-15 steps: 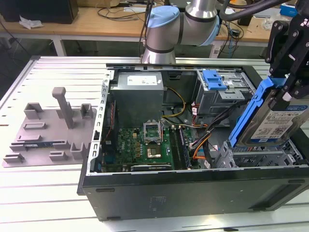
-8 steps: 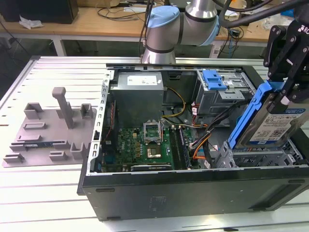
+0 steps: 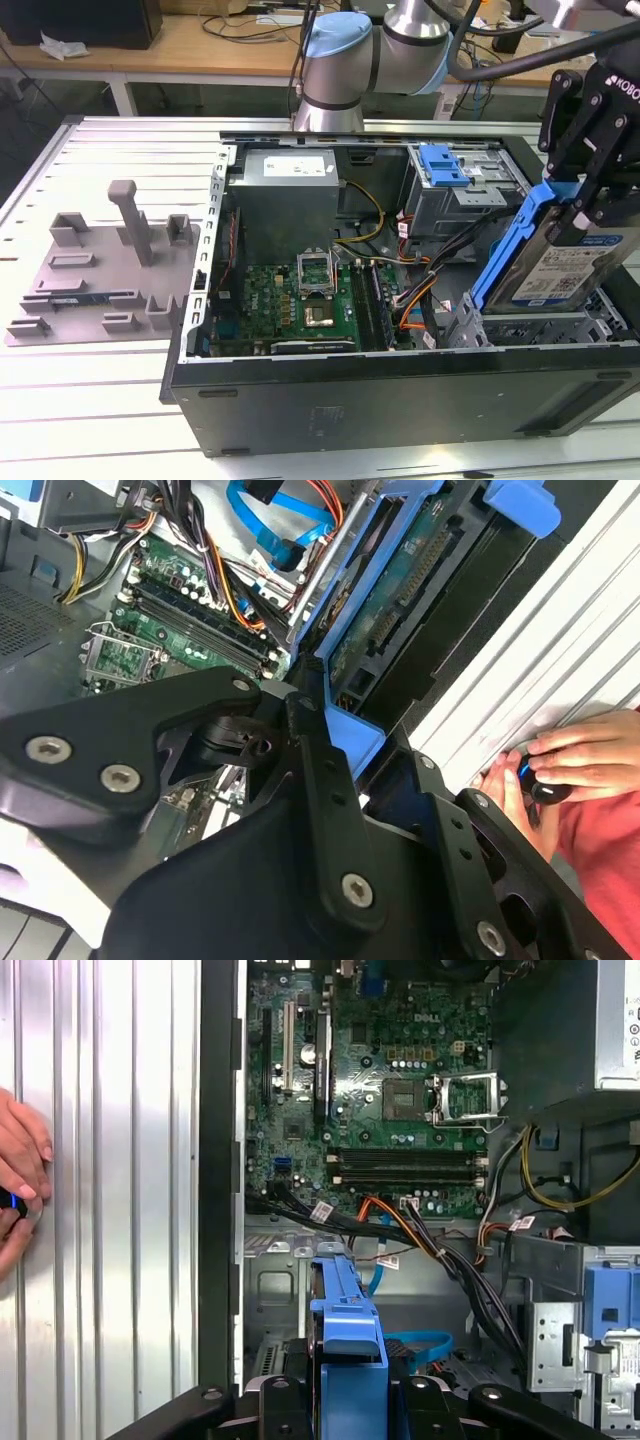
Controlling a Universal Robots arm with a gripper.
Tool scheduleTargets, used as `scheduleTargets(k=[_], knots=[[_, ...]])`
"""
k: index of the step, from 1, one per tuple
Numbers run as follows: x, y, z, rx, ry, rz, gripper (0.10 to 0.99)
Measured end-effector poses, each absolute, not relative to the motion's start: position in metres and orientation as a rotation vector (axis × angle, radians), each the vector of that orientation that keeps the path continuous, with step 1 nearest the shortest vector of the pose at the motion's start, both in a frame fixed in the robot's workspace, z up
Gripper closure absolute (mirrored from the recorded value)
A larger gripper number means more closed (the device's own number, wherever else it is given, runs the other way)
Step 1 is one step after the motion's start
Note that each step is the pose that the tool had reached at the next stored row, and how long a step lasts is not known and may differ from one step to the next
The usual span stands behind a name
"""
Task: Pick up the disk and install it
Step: 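Insert the disk into the insertion slot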
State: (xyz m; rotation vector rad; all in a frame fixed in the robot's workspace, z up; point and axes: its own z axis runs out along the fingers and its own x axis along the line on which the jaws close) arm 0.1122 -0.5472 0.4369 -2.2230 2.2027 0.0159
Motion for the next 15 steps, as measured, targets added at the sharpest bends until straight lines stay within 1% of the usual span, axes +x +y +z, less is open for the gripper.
scheduleTargets(k=[10,15], knots=[[0.112,-0.547,0.423,-2.236,2.19,0.016,0.722],[0.112,-0.548,0.411,-2.241,2.184,0.016,0.722]])
